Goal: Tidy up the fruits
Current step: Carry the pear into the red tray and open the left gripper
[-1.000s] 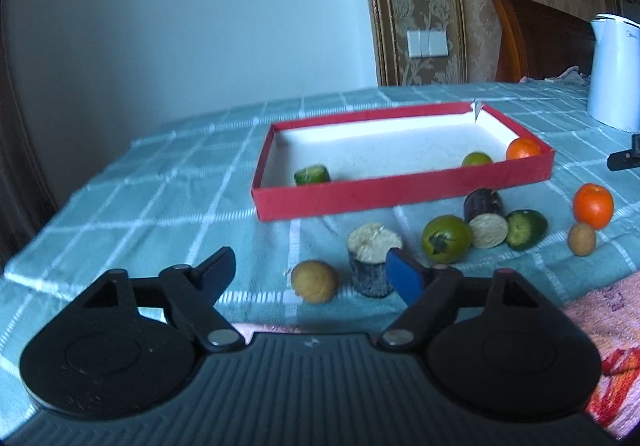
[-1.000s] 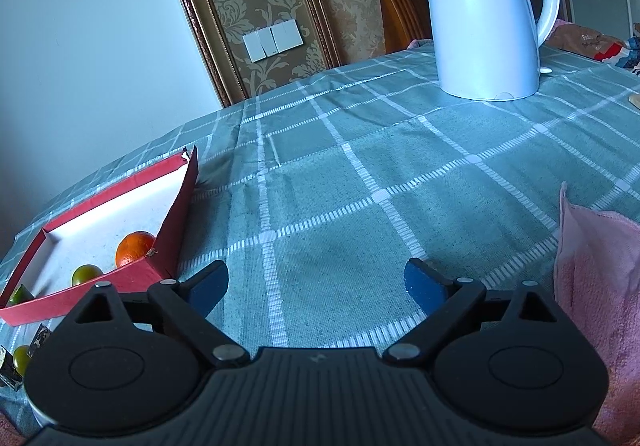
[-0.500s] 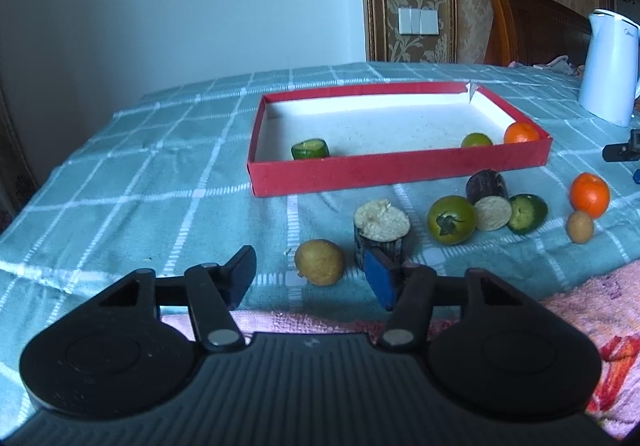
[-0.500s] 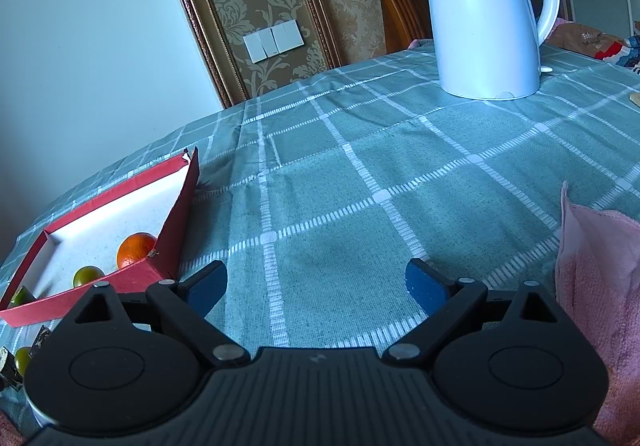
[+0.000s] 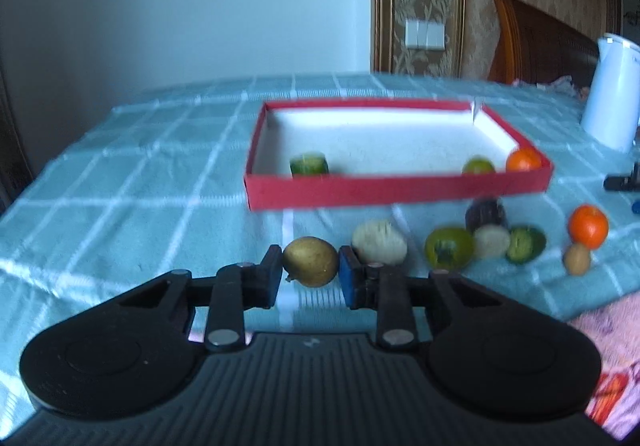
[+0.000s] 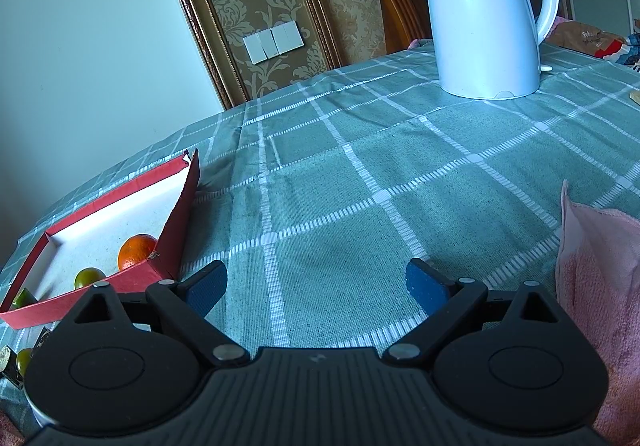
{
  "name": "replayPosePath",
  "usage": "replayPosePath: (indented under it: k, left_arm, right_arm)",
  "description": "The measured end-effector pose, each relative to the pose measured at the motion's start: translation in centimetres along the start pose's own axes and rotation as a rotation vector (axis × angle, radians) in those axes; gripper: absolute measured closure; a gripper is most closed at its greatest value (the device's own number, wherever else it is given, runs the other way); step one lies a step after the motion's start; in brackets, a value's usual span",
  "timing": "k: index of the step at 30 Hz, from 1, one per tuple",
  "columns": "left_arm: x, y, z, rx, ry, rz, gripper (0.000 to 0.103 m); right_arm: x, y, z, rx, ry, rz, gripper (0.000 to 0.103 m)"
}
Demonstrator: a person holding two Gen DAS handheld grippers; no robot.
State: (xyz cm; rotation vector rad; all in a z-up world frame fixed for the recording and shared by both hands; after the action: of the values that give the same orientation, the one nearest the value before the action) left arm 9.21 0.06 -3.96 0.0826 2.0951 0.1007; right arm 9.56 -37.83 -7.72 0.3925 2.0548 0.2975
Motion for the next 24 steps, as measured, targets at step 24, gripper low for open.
replayPosePath:
  k: [24]
  left_arm:
    - [-5.3, 0.7, 7.4, -0.143, -0.024, 0.05, 0.066]
  right_arm:
    - [-0.2, 0.0, 0.3, -0.021, -0.007, 0.019, 0.003]
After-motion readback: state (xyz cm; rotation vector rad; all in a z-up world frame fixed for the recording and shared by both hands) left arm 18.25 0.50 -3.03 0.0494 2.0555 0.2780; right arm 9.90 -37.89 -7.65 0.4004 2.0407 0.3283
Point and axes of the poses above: each gripper's, at about its wrist camera, not at the fingertips, and z roughly the way its jaws point, y to its left, x to its underside, the point moved 10 cm from there along z, roughly the way its jaws point, and after that the axes turned 8 degrees about -x, right-handed, at the moved point
